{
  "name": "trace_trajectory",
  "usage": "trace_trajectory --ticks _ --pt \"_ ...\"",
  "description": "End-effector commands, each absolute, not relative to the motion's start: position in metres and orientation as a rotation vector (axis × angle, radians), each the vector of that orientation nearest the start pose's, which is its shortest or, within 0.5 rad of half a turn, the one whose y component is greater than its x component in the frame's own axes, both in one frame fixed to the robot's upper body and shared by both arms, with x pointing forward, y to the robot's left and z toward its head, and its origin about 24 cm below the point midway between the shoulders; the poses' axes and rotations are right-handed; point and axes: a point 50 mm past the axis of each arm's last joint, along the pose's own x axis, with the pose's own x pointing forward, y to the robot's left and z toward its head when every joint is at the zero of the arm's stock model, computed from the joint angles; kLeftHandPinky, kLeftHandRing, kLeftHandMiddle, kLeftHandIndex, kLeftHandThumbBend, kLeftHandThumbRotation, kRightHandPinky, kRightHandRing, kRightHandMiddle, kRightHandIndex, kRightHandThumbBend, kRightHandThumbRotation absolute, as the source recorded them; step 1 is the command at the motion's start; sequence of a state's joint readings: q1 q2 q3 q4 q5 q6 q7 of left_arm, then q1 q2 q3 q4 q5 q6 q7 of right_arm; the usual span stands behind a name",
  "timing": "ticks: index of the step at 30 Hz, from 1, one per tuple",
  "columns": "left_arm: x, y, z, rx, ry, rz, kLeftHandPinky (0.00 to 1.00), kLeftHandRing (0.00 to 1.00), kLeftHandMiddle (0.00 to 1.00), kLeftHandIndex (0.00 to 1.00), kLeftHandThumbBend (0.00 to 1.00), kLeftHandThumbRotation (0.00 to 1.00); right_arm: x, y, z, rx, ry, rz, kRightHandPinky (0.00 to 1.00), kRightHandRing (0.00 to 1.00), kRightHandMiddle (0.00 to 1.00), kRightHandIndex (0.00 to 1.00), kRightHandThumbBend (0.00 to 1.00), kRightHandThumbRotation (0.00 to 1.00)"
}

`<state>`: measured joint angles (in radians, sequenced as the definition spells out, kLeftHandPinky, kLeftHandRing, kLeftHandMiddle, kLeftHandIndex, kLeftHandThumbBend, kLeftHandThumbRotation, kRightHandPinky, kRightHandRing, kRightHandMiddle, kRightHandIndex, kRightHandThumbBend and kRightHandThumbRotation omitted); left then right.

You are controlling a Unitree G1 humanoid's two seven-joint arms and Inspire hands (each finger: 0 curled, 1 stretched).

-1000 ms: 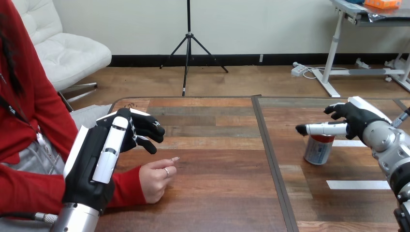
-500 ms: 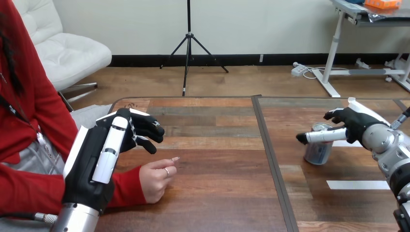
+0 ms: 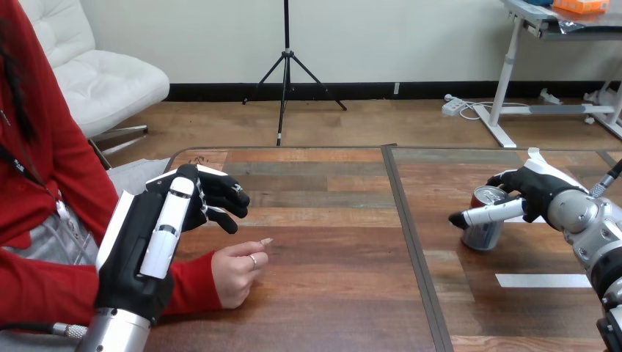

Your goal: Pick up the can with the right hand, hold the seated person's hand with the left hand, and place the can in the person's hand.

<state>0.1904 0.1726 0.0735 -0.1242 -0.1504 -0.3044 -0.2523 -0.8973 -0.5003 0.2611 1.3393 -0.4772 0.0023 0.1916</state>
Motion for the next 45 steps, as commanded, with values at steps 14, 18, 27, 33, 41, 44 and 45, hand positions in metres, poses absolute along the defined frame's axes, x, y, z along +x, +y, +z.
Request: trace_trajectory --ticks 14,18,27,33,41,44,45 --pt "0.2175 0.193 0.0797 0.097 -0.322 -0.169 0.4 0.51 0.52 0.47 0.1 1.0 0.3749 -0.2711 0.0751 -1.032 0.527 0.074 0.69 0.79 0.84 0.81 1.0 0.22" --pt "0.2173 0.1932 0.08 0.097 -0.328 -0.172 0.39 0.51 0.52 0.47 0.09 1.0 0.3748 -0.271 0.0749 -1.049 0.518 0.07 0.67 0.76 0.81 0.78 0.98 0.17" --pt "0.2171 0.1934 0.0808 0.093 -0.325 -0.169 0.39 0.51 0.51 0.47 0.09 1.0 0.3746 -0.2711 0.0745 -1.086 0.503 0.06 0.63 0.7 0.74 0.71 0.89 0.08" --pt "0.2172 0.1941 0.0813 0.098 -0.323 -0.166 0.39 0.51 0.51 0.47 0.08 1.0 0.3743 -0.2716 0.0744 -1.088 0.49 0.055 0.6 0.65 0.71 0.66 0.81 0.02" --pt "0.2175 0.195 0.0815 0.086 -0.323 -0.158 0.39 0.52 0.52 0.47 0.06 1.0 0.3742 -0.2721 0.0749 -1.089 0.467 0.036 0.53 0.59 0.64 0.61 0.73 0.0" --pt "0.2179 0.1951 0.0818 0.088 -0.322 -0.157 0.39 0.52 0.52 0.48 0.05 1.0 0.3742 -0.2724 0.075 -1.085 0.463 0.03 0.52 0.58 0.63 0.59 0.71 0.0" --pt "0.2179 0.1951 0.0819 0.088 -0.321 -0.156 0.39 0.52 0.52 0.48 0.05 1.0 0.3742 -0.2724 0.075 -1.084 0.463 0.029 0.52 0.58 0.62 0.59 0.7 0.0"
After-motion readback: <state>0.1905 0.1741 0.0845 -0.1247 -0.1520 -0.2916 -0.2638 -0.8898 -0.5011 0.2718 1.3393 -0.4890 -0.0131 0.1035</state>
